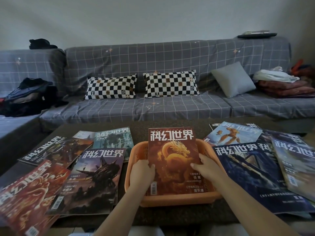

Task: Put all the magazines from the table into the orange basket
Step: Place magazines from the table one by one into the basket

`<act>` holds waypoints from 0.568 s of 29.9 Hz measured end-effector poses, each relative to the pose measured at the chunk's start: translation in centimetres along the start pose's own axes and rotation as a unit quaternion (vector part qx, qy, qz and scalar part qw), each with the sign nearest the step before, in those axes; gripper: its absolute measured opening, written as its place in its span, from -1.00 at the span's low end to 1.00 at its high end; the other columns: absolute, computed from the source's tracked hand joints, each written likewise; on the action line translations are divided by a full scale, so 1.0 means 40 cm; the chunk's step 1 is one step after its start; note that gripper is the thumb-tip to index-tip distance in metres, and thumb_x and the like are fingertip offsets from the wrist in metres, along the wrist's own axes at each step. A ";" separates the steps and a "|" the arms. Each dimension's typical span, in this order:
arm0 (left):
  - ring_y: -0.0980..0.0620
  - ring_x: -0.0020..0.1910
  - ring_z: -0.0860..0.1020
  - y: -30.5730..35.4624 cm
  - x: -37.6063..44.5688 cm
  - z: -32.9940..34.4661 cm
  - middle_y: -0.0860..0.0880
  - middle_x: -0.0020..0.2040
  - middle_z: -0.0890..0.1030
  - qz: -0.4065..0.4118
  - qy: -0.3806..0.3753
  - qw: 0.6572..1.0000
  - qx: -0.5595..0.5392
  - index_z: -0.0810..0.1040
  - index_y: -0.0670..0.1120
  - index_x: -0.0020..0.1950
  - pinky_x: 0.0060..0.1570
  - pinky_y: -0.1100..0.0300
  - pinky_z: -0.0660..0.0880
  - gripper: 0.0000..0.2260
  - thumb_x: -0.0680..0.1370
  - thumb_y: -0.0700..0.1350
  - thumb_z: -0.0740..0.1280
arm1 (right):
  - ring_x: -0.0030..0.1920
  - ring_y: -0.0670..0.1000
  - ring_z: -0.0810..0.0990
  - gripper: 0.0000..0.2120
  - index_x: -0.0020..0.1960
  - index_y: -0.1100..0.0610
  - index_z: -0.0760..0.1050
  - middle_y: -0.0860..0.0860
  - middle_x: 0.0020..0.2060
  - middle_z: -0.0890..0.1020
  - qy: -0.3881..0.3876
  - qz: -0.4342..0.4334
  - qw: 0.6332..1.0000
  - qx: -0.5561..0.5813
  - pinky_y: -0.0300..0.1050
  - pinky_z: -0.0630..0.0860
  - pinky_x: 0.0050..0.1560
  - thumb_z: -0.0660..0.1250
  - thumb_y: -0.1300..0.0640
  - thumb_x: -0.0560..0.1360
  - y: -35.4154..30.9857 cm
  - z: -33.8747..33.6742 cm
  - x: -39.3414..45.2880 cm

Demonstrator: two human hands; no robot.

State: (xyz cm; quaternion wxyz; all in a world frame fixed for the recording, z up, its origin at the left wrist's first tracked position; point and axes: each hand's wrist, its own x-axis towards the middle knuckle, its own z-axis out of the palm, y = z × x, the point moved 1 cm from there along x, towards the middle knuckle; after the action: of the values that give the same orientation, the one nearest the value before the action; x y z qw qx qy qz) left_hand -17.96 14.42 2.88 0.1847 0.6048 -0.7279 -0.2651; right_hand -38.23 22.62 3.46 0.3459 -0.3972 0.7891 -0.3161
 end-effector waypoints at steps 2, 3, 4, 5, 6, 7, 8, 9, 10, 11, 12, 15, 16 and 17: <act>0.19 -0.39 0.50 -0.001 0.000 -0.003 0.09 -0.35 0.57 0.005 0.005 1.000 -0.012 0.57 -0.02 -0.22 -0.50 0.35 0.28 -0.78 0.60 -0.07 0.25 | 0.14 -0.02 0.50 -0.58 0.39 -0.04 0.30 -0.03 0.24 0.51 0.009 -0.004 1.000 0.016 -0.14 0.38 0.00 0.24 0.06 0.55 0.002 -0.002 0.000; 0.20 -0.41 0.50 -0.001 -0.002 -0.005 0.08 -0.37 0.57 0.007 0.009 1.000 -0.018 0.59 -0.03 -0.23 -0.51 0.36 0.27 -0.77 0.59 -0.08 0.25 | 0.05 -0.06 0.51 -0.58 0.39 -0.06 0.30 -0.05 0.18 0.53 0.015 -0.008 1.000 0.021 -0.17 0.39 -0.08 0.23 0.05 0.55 0.003 -0.004 0.002; 0.20 -0.43 0.50 -0.002 -0.004 -0.005 0.07 -0.38 0.59 0.011 0.013 1.000 -0.026 0.62 -0.04 -0.23 -0.53 0.38 0.26 -0.76 0.59 -0.09 0.26 | -0.04 -0.10 0.50 -0.58 0.39 -0.09 0.28 -0.07 0.11 0.54 0.023 -0.012 0.999 0.028 -0.20 0.39 -0.16 0.23 0.05 0.56 0.004 -0.006 0.003; 0.20 -0.45 0.50 -0.002 -0.006 -0.005 0.07 -0.39 0.60 0.015 0.017 0.999 -0.035 0.64 -0.04 -0.22 -0.55 0.40 0.26 -0.76 0.59 -0.10 0.26 | -0.10 -0.14 0.50 -0.58 0.40 -0.10 0.27 -0.09 0.06 0.54 0.030 -0.015 0.999 0.037 -0.24 0.38 -0.24 0.23 0.04 0.55 0.005 -0.008 0.005; 0.20 -0.46 0.50 -0.002 -0.007 -0.006 0.06 -0.39 0.61 0.017 0.018 0.999 -0.042 0.66 -0.04 -0.20 -0.57 0.42 0.26 -0.76 0.58 -0.10 0.26 | -0.15 -0.18 0.48 -0.57 0.40 -0.11 0.26 -0.10 0.02 0.52 0.036 -0.013 0.998 0.045 -0.26 0.36 -0.29 0.23 0.04 0.55 0.005 -0.008 0.006; 0.20 -0.47 0.51 -0.001 -0.008 -0.006 0.06 -0.39 0.62 0.018 0.015 0.999 -0.045 0.66 -0.03 -0.20 -0.58 0.43 0.26 -0.77 0.58 -0.11 0.26 | -0.18 -0.20 0.46 -0.56 0.40 -0.11 0.26 -0.09 0.02 0.52 0.040 -0.009 0.998 0.049 -0.27 0.35 -0.33 0.24 0.04 0.55 0.006 -0.007 0.007; 0.21 -0.46 0.51 -0.001 -0.008 -0.006 0.07 -0.38 0.62 0.018 0.008 0.999 -0.046 0.66 -0.02 -0.20 -0.57 0.42 0.28 -0.78 0.58 -0.12 0.26 | -0.19 -0.20 0.45 -0.56 0.40 -0.09 0.26 -0.06 0.04 0.53 0.043 -0.007 0.998 0.045 -0.28 0.34 -0.34 0.25 0.04 0.55 0.007 -0.005 0.007; 0.20 -0.43 0.52 -0.002 -0.007 -0.005 0.07 -0.36 0.62 0.016 0.002 0.999 -0.045 0.65 -0.02 -0.19 -0.54 0.41 0.30 -0.79 0.58 -0.12 0.27 | -0.18 -0.19 0.44 -0.56 0.40 -0.06 0.27 -0.04 0.10 0.54 0.045 -0.007 0.998 0.035 -0.29 0.34 -0.32 0.26 0.03 0.54 0.008 -0.003 0.007; 0.20 -0.41 0.53 -0.002 -0.005 -0.005 0.08 -0.34 0.62 0.015 -0.004 0.999 -0.042 0.65 -0.02 -0.17 -0.52 0.39 0.32 -0.81 0.58 -0.13 0.27 | -0.17 -0.18 0.43 -0.56 0.39 -0.04 0.28 -0.03 0.14 0.54 0.045 -0.008 0.999 0.025 -0.31 0.32 -0.31 0.27 0.03 0.54 0.010 -0.001 0.008; 0.21 -0.39 0.53 -0.002 -0.004 -0.006 0.08 -0.31 0.63 0.017 -0.007 0.999 -0.037 0.65 -0.02 -0.13 -0.50 0.38 0.34 -0.82 0.58 -0.13 0.27 | -0.18 -0.19 0.42 -0.56 0.39 -0.03 0.29 -0.04 0.13 0.54 0.043 -0.009 0.999 0.020 -0.32 0.32 -0.30 0.27 0.04 0.54 0.010 0.000 0.008; 0.23 -0.38 0.51 -0.002 -0.004 -0.006 0.07 -0.26 0.65 0.021 -0.008 0.999 -0.032 0.65 -0.01 -0.08 -0.48 0.38 0.35 -0.84 0.58 -0.13 0.27 | -0.20 -0.21 0.43 -0.56 0.39 -0.04 0.29 -0.06 0.08 0.54 0.039 -0.011 0.999 0.022 -0.32 0.32 -0.32 0.27 0.04 0.54 0.009 -0.001 0.007; 0.27 -0.40 0.44 -0.001 -0.005 -0.006 0.02 -0.08 0.68 0.046 -0.006 0.999 -0.028 0.60 -0.03 0.22 -0.48 0.42 0.30 -0.76 0.59 -0.13 0.25 | -0.15 -0.16 0.54 -0.55 0.40 -0.11 0.26 -0.08 0.03 0.55 0.031 -0.020 0.998 0.048 -0.27 0.40 -0.36 0.25 0.05 0.54 0.005 -0.008 0.006; 0.27 -0.40 0.44 -0.002 -0.005 -0.008 0.04 -0.07 0.68 0.053 -0.006 0.998 -0.025 0.56 -0.03 0.29 -0.49 0.43 0.29 -0.72 0.60 -0.13 0.24 | -0.14 -0.14 0.57 -0.54 0.41 -0.13 0.25 -0.07 0.04 0.57 0.033 -0.025 0.998 0.053 -0.28 0.42 -0.37 0.25 0.06 0.55 0.003 -0.009 0.006; 0.26 -0.39 0.46 -0.001 -0.005 -0.009 0.06 -0.10 0.67 0.057 -0.006 0.998 -0.022 0.54 -0.03 0.30 -0.49 0.43 0.30 -0.71 0.60 -0.13 0.23 | -0.14 -0.14 0.58 -0.54 0.41 -0.14 0.24 -0.08 0.03 0.57 0.034 -0.029 0.998 0.051 -0.30 0.42 -0.38 0.25 0.07 0.55 0.004 -0.011 0.006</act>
State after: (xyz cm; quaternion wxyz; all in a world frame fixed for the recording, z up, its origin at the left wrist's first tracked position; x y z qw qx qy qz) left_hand -17.67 14.54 3.15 0.2085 0.5567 -0.7563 -0.2732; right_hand -38.73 22.60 3.49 0.3298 -0.3909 0.7711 -0.3792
